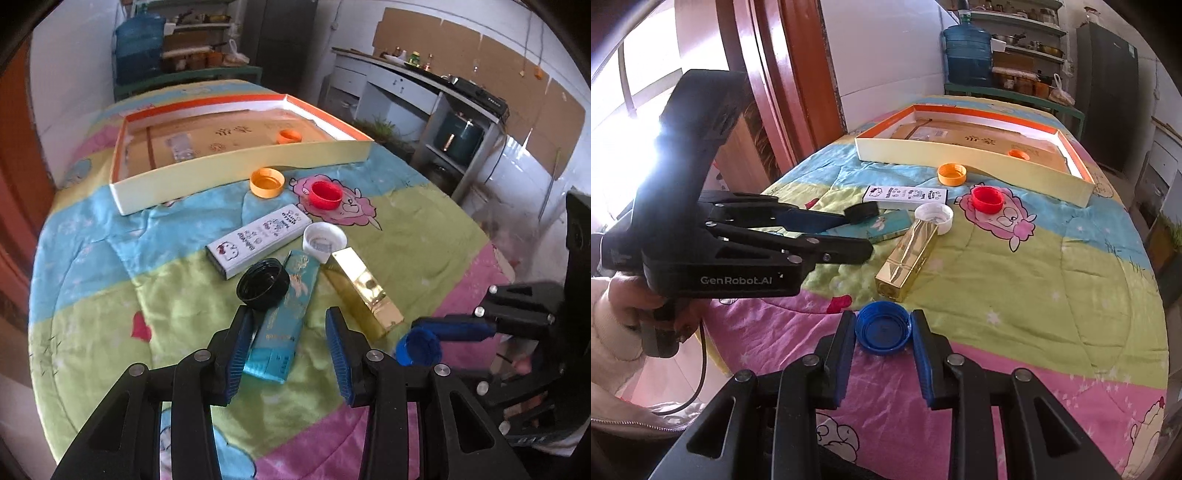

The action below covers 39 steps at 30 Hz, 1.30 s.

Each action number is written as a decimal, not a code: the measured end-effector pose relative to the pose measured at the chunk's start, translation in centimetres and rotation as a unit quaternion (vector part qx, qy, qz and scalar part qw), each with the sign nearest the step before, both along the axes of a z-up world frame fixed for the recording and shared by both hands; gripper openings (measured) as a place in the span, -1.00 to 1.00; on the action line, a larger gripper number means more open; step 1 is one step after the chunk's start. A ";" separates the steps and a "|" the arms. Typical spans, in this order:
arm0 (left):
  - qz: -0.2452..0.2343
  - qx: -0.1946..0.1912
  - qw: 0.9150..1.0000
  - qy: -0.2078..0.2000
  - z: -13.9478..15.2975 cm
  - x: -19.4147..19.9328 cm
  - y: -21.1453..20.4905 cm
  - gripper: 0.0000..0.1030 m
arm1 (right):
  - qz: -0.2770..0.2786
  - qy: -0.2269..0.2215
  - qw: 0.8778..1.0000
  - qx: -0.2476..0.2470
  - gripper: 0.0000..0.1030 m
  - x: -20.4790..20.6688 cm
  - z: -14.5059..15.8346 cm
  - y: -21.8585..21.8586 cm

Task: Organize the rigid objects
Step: 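Grasp the blue cap with the right tool while the left tool grasps the teal tube, then carry the teal tube with the left tool while the right tool carries the blue cap over the tray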

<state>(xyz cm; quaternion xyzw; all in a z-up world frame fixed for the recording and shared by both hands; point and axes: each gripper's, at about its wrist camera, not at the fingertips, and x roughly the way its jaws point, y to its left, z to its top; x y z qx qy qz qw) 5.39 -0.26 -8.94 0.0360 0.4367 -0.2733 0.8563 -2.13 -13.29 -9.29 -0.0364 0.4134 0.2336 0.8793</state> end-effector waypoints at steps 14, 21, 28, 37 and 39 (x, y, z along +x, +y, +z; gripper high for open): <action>0.038 0.036 0.998 -0.022 0.0 -1.1 -1.7 -0.56 | -0.010 0.006 1.000 0.020 -0.41 0.1 0.0 -0.5; 0.050 -0.002 0.999 -0.015 0.2 -2.4 -1.1 -0.57 | -0.014 0.002 0.999 0.030 -0.41 -0.1 0.3 -1.0; 0.051 -0.031 0.998 -0.031 2.0 -3.7 -0.8 -0.57 | -0.025 -0.011 0.999 0.043 -0.41 0.2 1.6 -1.9; 0.064 -0.053 0.994 -0.072 5.7 -3.6 -0.2 -0.57 | -0.032 -0.033 0.998 0.049 -0.41 1.2 3.5 -2.7; 0.074 -0.054 0.993 -0.076 6.2 -3.1 0.0 -0.57 | -0.034 -0.040 0.997 0.050 -0.41 1.6 4.0 -3.0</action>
